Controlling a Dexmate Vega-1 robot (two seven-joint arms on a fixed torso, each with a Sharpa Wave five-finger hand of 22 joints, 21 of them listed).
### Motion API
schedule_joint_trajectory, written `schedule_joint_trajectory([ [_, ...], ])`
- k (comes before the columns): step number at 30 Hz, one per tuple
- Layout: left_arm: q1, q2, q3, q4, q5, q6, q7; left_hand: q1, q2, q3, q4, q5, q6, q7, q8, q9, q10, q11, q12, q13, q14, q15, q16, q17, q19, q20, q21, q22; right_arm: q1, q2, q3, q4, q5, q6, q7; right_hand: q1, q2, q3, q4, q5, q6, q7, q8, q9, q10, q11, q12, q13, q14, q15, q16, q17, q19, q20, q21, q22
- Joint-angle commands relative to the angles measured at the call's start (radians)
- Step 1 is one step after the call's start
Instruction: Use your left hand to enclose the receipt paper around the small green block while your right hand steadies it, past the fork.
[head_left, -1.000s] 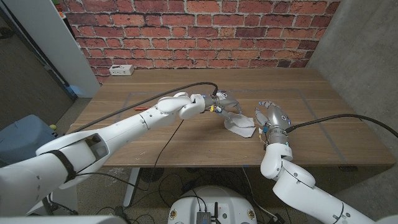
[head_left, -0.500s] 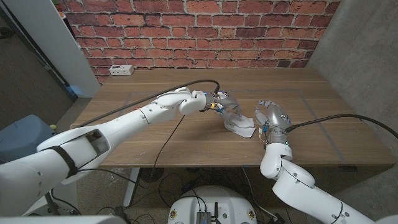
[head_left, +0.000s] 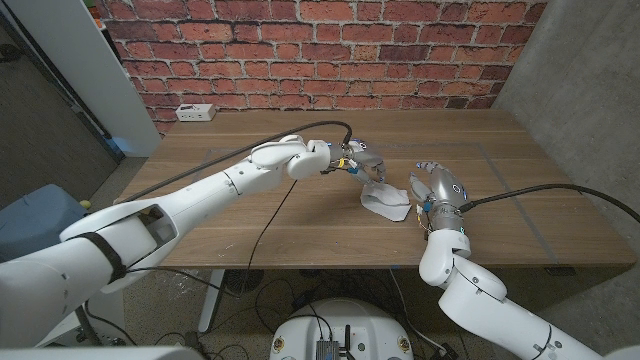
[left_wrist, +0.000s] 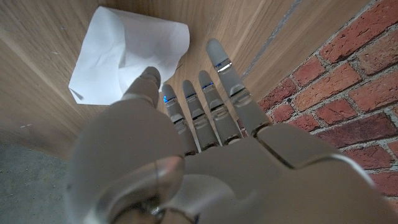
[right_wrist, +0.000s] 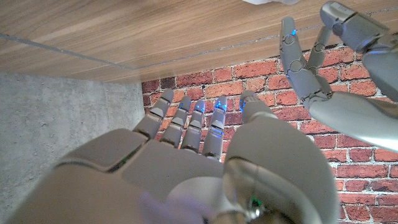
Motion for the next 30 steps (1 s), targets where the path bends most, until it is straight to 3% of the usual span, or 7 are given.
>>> schedule_joint_trajectory([
  [1, -0.033, -0.019, 0.045, 0.036, 0.059, -0.009, -0.02, 0.026, -0.017, 0.001, -0.003, -0.005, -0.003, 0.001, -0.011, 0.001, -0.002, 0.004, 0.002, 0.006, 0.0, -0.109, 0.0, 0.005, -0.01, -0.014, -0.005, 0.006, -0.014, 0.008, 0.007, -0.009, 0.001, -0.005, -0.005, -0.014, 0.001, -0.002, 0.009, -0.001, 0.007, 0.002, -0.003, 0.0, 0.006, 0.002, 0.002, 0.003, 0.004, -0.051, 0.003, 0.002, 0.002, -0.002, -0.004, 0.001],
  [6, -0.043, -0.028, 0.053, 0.057, 0.036, -0.032, -0.034, 0.051, -0.038, -0.004, 0.005, 0.002, 0.014, -0.003, -0.007, 0.002, -0.003, 0.01, 0.0, 0.01, 0.002, -0.112, 0.002, 0.011, -0.012, -0.029, -0.005, 0.007, -0.016, 0.008, 0.006, -0.014, 0.0, -0.014, -0.005, -0.018, -0.002, -0.004, 0.009, -0.003, 0.006, 0.002, -0.003, 0.0, 0.006, 0.005, 0.002, 0.003, 0.003, -0.051, 0.003, 0.002, 0.0, -0.001, -0.005, 0.001],
  [12, -0.047, -0.041, 0.061, 0.089, 0.021, -0.053, -0.015, 0.112, -0.012, 0.01, 0.015, 0.012, 0.074, 0.028, 0.004, 0.001, 0.026, 0.019, 0.008, 0.02, 0.042, -0.119, 0.029, 0.034, 0.011, -0.058, 0.008, 0.009, -0.011, 0.005, -0.002, -0.017, -0.005, -0.029, 0.001, -0.023, -0.006, -0.008, 0.01, -0.005, 0.006, 0.002, -0.004, 0.0, 0.006, 0.004, 0.002, 0.003, 0.001, -0.048, 0.003, 0.002, -0.001, 0.0, -0.006, 0.002],
  [20, -0.054, -0.07, 0.067, 0.141, -0.024, -0.069, -0.007, 0.121, 0.0, 0.008, 0.028, 0.006, 0.095, 0.049, 0.0, -0.001, 0.012, 0.03, 0.001, 0.028, 0.047, -0.096, 0.035, 0.046, 0.031, -0.063, 0.021, 0.009, -0.004, 0.001, -0.007, -0.018, -0.007, -0.035, 0.006, -0.025, -0.012, -0.011, 0.007, -0.008, 0.005, 0.002, -0.004, 0.0, 0.006, 0.004, 0.001, 0.003, 0.001, -0.047, 0.003, 0.002, -0.002, 0.004, -0.006, 0.001],
  [30, -0.069, -0.086, 0.097, 0.16, -0.027, -0.058, -0.05, 0.108, -0.001, -0.002, 0.04, -0.011, 0.128, 0.074, 0.001, -0.002, 0.026, 0.037, 0.006, 0.036, 0.073, -0.093, 0.046, 0.051, 0.052, -0.068, 0.032, 0.007, -0.001, -0.003, -0.004, -0.015, -0.001, -0.032, 0.011, -0.021, -0.012, -0.01, 0.001, -0.009, 0.004, 0.001, -0.005, 0.0, 0.013, 0.003, 0.003, 0.003, 0.005, -0.048, 0.005, 0.001, -0.003, 0.006, -0.007, 0.001],
])
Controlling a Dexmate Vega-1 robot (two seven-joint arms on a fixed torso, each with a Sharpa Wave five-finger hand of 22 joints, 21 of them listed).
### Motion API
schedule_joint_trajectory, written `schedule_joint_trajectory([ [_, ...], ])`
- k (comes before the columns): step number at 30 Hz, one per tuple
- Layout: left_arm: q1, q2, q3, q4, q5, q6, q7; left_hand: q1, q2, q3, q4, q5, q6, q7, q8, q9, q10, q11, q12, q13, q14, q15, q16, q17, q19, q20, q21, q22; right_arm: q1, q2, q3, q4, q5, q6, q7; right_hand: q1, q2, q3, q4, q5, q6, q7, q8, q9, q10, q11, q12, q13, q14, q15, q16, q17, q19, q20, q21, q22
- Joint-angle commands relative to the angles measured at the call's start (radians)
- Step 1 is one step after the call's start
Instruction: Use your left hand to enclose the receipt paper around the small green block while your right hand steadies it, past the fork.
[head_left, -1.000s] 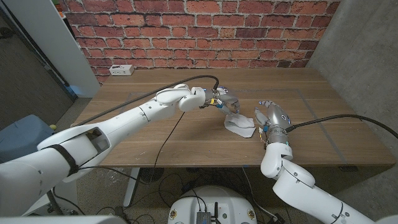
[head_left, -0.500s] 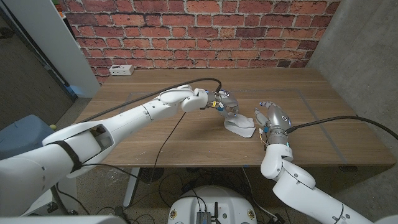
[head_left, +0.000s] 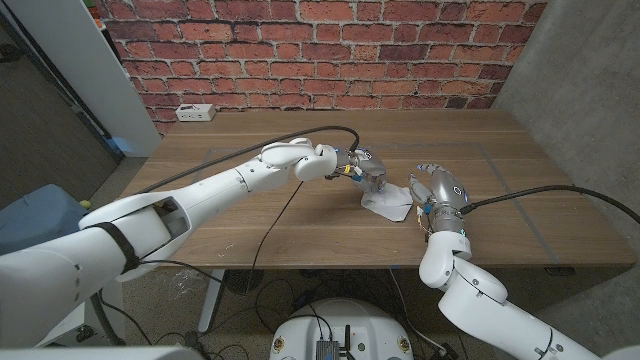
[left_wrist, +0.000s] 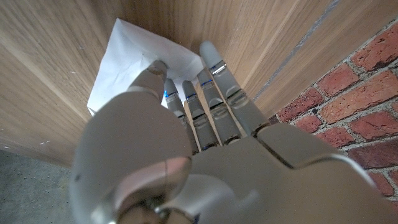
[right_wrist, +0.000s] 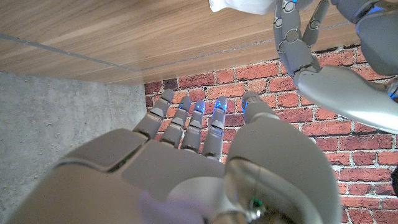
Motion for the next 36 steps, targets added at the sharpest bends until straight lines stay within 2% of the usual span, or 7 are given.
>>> schedule_joint_trajectory([
  [1, -0.017, -0.023, 0.032, 0.033, -0.01, 0.006, -0.038, 0.002, 0.003, 0.006, 0.003, -0.01, 0.022, 0.021, 0.004, 0.005, 0.017, 0.005, 0.007, 0.007, 0.026, -0.085, 0.01, 0.003, 0.014, -0.01, 0.014, 0.002, 0.007, -0.005, 0.0, 0.002, 0.005, -0.001, 0.007, -0.004, -0.003, 0.002, -0.003, -0.005, 0.004, 0.001, 0.0, 0.0, 0.013, 0.002, 0.003, 0.003, 0.005, -0.049, 0.005, 0.001, 0.001, 0.002, 0.0, 0.001],
  [7, -0.016, -0.024, 0.043, 0.041, 0.01, 0.012, -0.004, 0.045, 0.022, 0.024, -0.012, -0.027, 0.057, 0.056, 0.005, 0.006, 0.05, 0.009, 0.02, 0.02, 0.067, -0.098, 0.028, 0.011, 0.005, -0.045, 0.012, -0.001, 0.007, -0.006, 0.003, 0.005, 0.009, 0.008, 0.007, -0.004, -0.002, 0.002, -0.005, -0.006, 0.003, 0.0, 0.0, 0.0, 0.016, 0.003, 0.003, 0.003, 0.006, -0.048, 0.006, 0.001, 0.001, 0.003, -0.001, 0.001],
  [14, -0.013, -0.022, 0.039, 0.061, 0.002, -0.017, 0.077, 0.206, 0.046, 0.051, -0.032, -0.059, 0.188, 0.125, 0.034, 0.018, 0.187, 0.027, 0.071, 0.075, 0.21, -0.126, 0.122, 0.067, 0.05, -0.085, 0.052, 0.0, 0.011, -0.006, 0.002, 0.009, 0.01, 0.009, 0.008, -0.005, -0.001, 0.001, -0.006, -0.007, 0.001, 0.0, -0.001, 0.0, 0.017, 0.004, 0.004, 0.003, 0.005, -0.049, 0.006, 0.001, 0.001, 0.002, -0.001, 0.001],
  [28, -0.016, -0.012, 0.039, 0.06, 0.004, -0.03, 0.099, 0.329, 0.019, 0.032, -0.034, -0.063, 0.255, 0.152, 0.037, 0.022, 0.238, 0.051, 0.087, 0.124, 0.265, -0.126, 0.176, 0.109, 0.068, -0.094, 0.093, -0.001, 0.024, -0.007, -0.001, 0.016, 0.009, 0.014, 0.013, -0.01, -0.002, -0.002, -0.007, -0.009, 0.002, 0.0, -0.001, 0.0, 0.019, 0.004, 0.003, 0.004, 0.007, -0.047, 0.008, 0.002, -0.001, 0.0, -0.002, 0.001],
  [32, -0.009, 0.004, 0.044, 0.02, 0.05, 0.001, 0.101, 0.302, 0.028, 0.003, 0.002, -0.063, 0.17, 0.112, -0.008, 0.026, 0.156, 0.044, 0.042, 0.146, 0.182, -0.131, 0.148, 0.114, 0.019, -0.092, 0.097, 0.0, 0.026, -0.008, -0.001, 0.019, 0.01, 0.021, 0.013, -0.011, 0.0, -0.002, -0.006, -0.009, 0.002, 0.0, -0.001, 0.0, 0.02, 0.003, 0.003, 0.004, 0.006, -0.048, 0.008, 0.002, -0.001, -0.002, -0.002, 0.001],
  [35, -0.001, 0.019, 0.047, -0.011, 0.094, 0.025, 0.114, 0.197, -0.01, -0.035, 0.031, -0.065, 0.011, 0.039, -0.039, 0.026, 0.082, 0.02, -0.014, 0.136, 0.082, -0.12, 0.057, 0.063, -0.004, -0.071, 0.11, -0.002, 0.029, -0.008, -0.002, 0.022, 0.008, 0.022, 0.013, -0.012, 0.001, -0.002, -0.006, -0.009, 0.001, 0.0, -0.001, 0.0, 0.02, 0.004, 0.003, 0.004, 0.007, -0.048, 0.009, 0.002, -0.001, -0.003, -0.002, 0.001],
  [36, 0.002, 0.024, 0.046, -0.025, 0.106, 0.036, 0.109, 0.161, -0.02, -0.045, 0.039, -0.063, -0.052, -0.008, -0.042, 0.025, 0.049, 0.001, -0.037, 0.128, 0.049, -0.114, 0.026, 0.043, -0.005, -0.047, 0.116, -0.002, 0.029, -0.008, -0.001, 0.022, 0.009, 0.024, 0.013, -0.012, 0.001, -0.002, -0.006, -0.009, 0.001, 0.0, -0.001, 0.0, 0.021, 0.004, 0.003, 0.004, 0.008, -0.05, 0.009, 0.003, -0.001, -0.003, -0.002, 0.001],
])
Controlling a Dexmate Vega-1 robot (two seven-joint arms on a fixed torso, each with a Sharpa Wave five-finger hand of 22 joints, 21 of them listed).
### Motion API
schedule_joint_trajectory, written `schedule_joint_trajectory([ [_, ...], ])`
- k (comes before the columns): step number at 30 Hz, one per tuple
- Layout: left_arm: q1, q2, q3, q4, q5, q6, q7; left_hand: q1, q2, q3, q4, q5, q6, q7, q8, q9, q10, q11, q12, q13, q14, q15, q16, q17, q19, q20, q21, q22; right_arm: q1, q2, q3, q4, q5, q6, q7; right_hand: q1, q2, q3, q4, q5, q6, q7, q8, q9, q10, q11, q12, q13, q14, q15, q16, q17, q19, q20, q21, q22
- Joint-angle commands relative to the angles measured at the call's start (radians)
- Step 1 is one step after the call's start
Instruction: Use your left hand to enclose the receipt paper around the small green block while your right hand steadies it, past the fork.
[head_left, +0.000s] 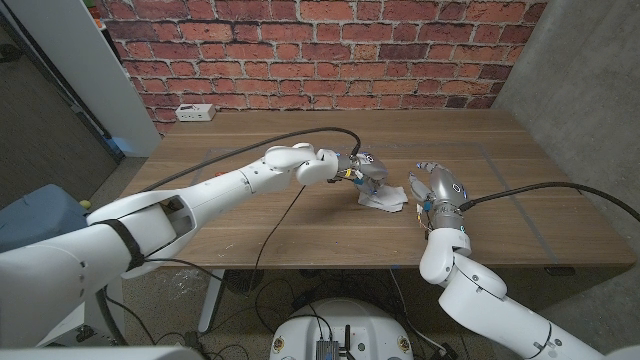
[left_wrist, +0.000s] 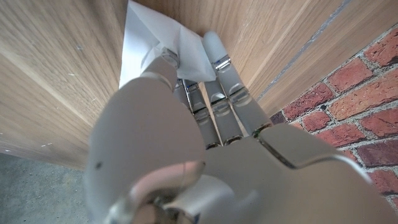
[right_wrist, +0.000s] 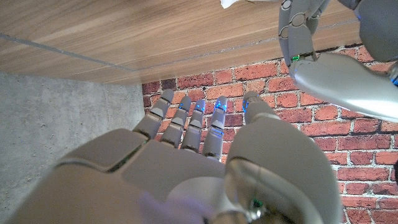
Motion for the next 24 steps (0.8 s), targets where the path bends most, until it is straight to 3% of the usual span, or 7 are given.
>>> schedule_joint_trajectory([
  [1, 0.02, 0.038, 0.005, -0.083, 0.099, 0.064, 0.019, -0.126, -0.045, -0.043, 0.026, -0.002, -0.21, -0.121, -0.023, -0.003, -0.111, -0.046, -0.073, -0.02, -0.124, -0.072, -0.109, -0.069, -0.022, -0.01, 0.017, -0.001, 0.009, -0.002, 0.0, 0.008, 0.001, 0.01, 0.004, -0.006, 0.004, 0.001, -0.003, -0.001, 0.001, 0.001, -0.001, 0.0, 0.01, 0.004, 0.003, 0.002, 0.009, -0.049, 0.01, 0.003, 0.0, -0.002, -0.002, 0.001],
  [2, 0.021, 0.041, 0.003, -0.09, 0.101, 0.066, 0.012, -0.134, -0.048, -0.046, 0.027, -0.002, -0.225, -0.124, -0.023, -0.003, -0.117, -0.046, -0.077, -0.021, -0.136, -0.067, -0.116, -0.072, -0.02, -0.007, 0.018, -0.001, 0.01, -0.002, -0.001, 0.009, 0.001, 0.01, 0.004, -0.007, 0.004, 0.001, -0.003, -0.001, 0.001, 0.0, -0.001, 0.0, 0.01, 0.004, 0.003, 0.002, 0.009, -0.05, 0.01, 0.003, 0.0, -0.003, -0.002, 0.001],
  [5, 0.025, 0.048, -0.001, -0.114, 0.118, 0.087, -0.011, -0.201, -0.061, -0.07, 0.044, 0.005, -0.392, -0.189, -0.025, -0.01, -0.195, -0.058, -0.103, -0.036, -0.199, -0.052, -0.153, -0.091, -0.069, 0.062, 0.0, -0.002, 0.012, -0.003, -0.001, 0.011, 0.0, 0.013, 0.005, -0.007, 0.004, 0.001, -0.004, -0.001, 0.001, 0.0, -0.001, 0.0, 0.01, 0.004, 0.003, 0.002, 0.009, -0.05, 0.01, 0.003, 0.0, -0.002, -0.002, 0.001],
  [8, 0.027, 0.05, -0.006, -0.128, 0.121, 0.102, -0.045, -0.245, -0.075, -0.091, 0.054, 0.009, -0.492, -0.234, -0.028, -0.015, -0.249, -0.062, -0.11, -0.046, -0.228, -0.038, -0.166, -0.099, -0.095, 0.095, -0.017, -0.004, 0.016, -0.004, -0.003, 0.013, -0.003, 0.013, 0.006, -0.007, 0.004, 0.001, -0.004, -0.001, 0.001, 0.0, -0.001, 0.0, 0.01, 0.004, 0.003, 0.002, 0.01, -0.051, 0.011, 0.003, 0.0, -0.002, -0.002, 0.001],
  [13, 0.037, 0.058, -0.017, -0.149, 0.141, 0.135, -0.059, -0.29, -0.084, -0.117, 0.062, 0.015, -0.583, -0.255, -0.018, -0.02, -0.326, -0.054, -0.111, -0.062, -0.304, -0.005, -0.182, -0.105, -0.166, 0.145, -0.06, -0.005, 0.019, -0.003, -0.003, 0.015, -0.004, 0.014, 0.008, -0.006, 0.005, 0.001, -0.006, -0.001, 0.0, 0.0, -0.001, 0.0, 0.01, 0.003, 0.002, 0.002, 0.011, -0.052, 0.011, 0.003, 0.0, -0.002, -0.002, 0.001],
  [18, 0.062, 0.071, -0.053, -0.173, 0.135, 0.179, -0.029, -0.331, -0.074, -0.14, 0.07, 0.02, -0.634, -0.261, -0.012, -0.023, -0.399, -0.059, -0.108, -0.081, -0.413, 0.046, -0.198, -0.114, -0.288, 0.223, -0.131, -0.004, 0.024, -0.001, -0.001, 0.019, -0.007, 0.015, 0.006, -0.007, 0.005, 0.001, -0.007, -0.002, 0.001, 0.0, -0.001, 0.0, 0.01, 0.003, 0.002, 0.002, 0.011, -0.05, 0.012, 0.003, 0.001, -0.001, -0.002, 0.001],
  [24, 0.106, 0.088, -0.105, -0.185, 0.096, 0.211, 0.065, -0.381, -0.016, -0.137, 0.101, 0.021, -0.634, -0.262, -0.005, -0.024, -0.401, -0.057, -0.097, -0.095, -0.442, 0.053, -0.191, -0.118, -0.349, 0.247, -0.172, -0.004, 0.033, 0.002, 0.0, 0.025, -0.011, 0.022, 0.004, -0.006, 0.009, 0.003, -0.007, -0.001, 0.004, 0.0, 0.001, 0.0, 0.012, 0.004, 0.002, 0.002, 0.008, -0.052, 0.011, 0.003, 0.001, -0.001, -0.002, 0.002],
])
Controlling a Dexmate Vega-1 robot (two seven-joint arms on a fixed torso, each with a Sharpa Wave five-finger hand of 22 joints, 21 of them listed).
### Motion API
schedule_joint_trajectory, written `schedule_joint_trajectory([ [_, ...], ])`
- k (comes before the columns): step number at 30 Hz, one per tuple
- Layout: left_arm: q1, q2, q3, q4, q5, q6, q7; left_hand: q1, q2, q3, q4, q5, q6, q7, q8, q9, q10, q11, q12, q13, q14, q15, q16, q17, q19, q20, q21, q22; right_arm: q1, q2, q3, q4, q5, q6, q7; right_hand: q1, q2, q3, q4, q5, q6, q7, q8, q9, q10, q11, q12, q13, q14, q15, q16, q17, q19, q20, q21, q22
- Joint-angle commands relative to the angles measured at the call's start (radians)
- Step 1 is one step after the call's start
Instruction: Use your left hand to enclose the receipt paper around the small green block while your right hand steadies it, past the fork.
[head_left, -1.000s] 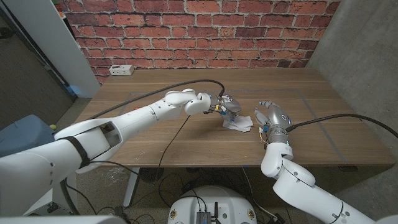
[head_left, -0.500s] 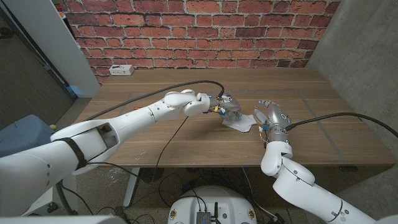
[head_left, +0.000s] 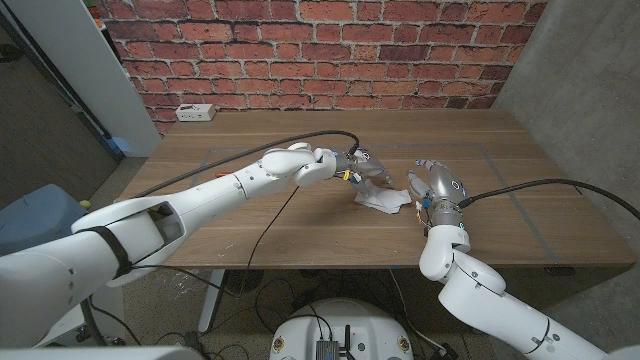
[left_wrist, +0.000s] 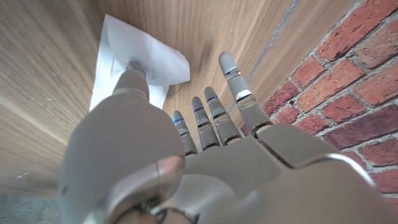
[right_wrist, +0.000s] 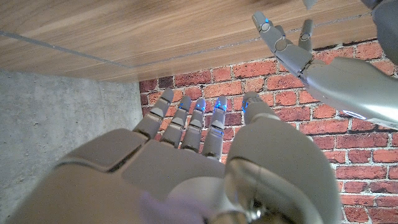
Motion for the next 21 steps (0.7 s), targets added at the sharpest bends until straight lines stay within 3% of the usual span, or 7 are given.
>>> schedule_joint_trajectory([
  [1, 0.057, 0.028, -0.07, -0.041, -0.027, 0.071, 0.093, -0.023, 0.034, 0.008, 0.022, 0.005, 0.006, -0.002, 0.009, 0.0, -0.004, 0.001, 0.012, -0.006, -0.011, -0.015, 0.0, -0.003, -0.036, 0.009, -0.022, 0.001, 0.013, 0.005, 0.002, 0.01, -0.008, 0.008, -0.002, -0.004, 0.008, 0.0, -0.004, -0.001, 0.005, 0.0, 0.001, 0.0, 0.006, -0.001, 0.002, 0.002, 0.007, -0.051, 0.005, 0.004, 0.001, -0.001, -0.002, 0.001],
  [5, 0.094, 0.04, -0.109, -0.051, -0.063, 0.094, 0.16, -0.031, 0.078, 0.025, 0.029, 0.002, 0.045, 0.004, 0.022, 0.001, 0.002, 0.006, 0.017, -0.014, -0.013, -0.013, 0.003, -0.008, -0.048, 0.02, -0.036, 0.001, 0.021, 0.007, 0.003, 0.016, -0.012, 0.014, -0.003, -0.004, 0.012, 0.002, -0.004, 0.0, 0.006, 0.002, 0.001, 0.0, 0.006, -0.002, 0.002, 0.002, 0.007, -0.052, 0.006, 0.004, 0.002, -0.001, -0.002, 0.001],
  [15, 0.164, 0.062, -0.184, -0.069, -0.168, 0.131, 0.246, -0.042, 0.098, 0.035, 0.03, -0.006, 0.085, 0.004, 0.03, 0.001, 0.027, 0.003, 0.028, -0.025, -0.004, -0.018, 0.007, -0.017, -0.064, 0.03, -0.053, 0.002, 0.033, 0.012, 0.014, 0.032, -0.009, 0.054, -0.002, -0.008, 0.015, 0.005, -0.003, 0.001, 0.008, 0.003, 0.002, 0.0, 0.009, 0.0, 0.002, 0.002, 0.006, -0.052, 0.005, 0.003, 0.005, -0.002, -0.001, 0.002],
  [21, 0.213, 0.071, -0.233, -0.073, -0.248, 0.143, 0.315, -0.064, 0.107, 0.034, 0.041, -0.007, 0.064, 0.013, 0.018, 0.002, 0.028, 0.007, 0.027, -0.03, -0.004, -0.015, 0.007, -0.02, -0.063, 0.033, -0.059, 0.002, 0.026, 0.019, 0.036, 0.045, 0.008, 0.11, -0.009, -0.009, 0.016, 0.007, -0.002, 0.001, 0.009, 0.003, 0.002, 0.0, 0.007, 0.001, 0.001, 0.002, 0.003, -0.051, 0.004, 0.003, 0.011, -0.006, 0.001, 0.002],
])
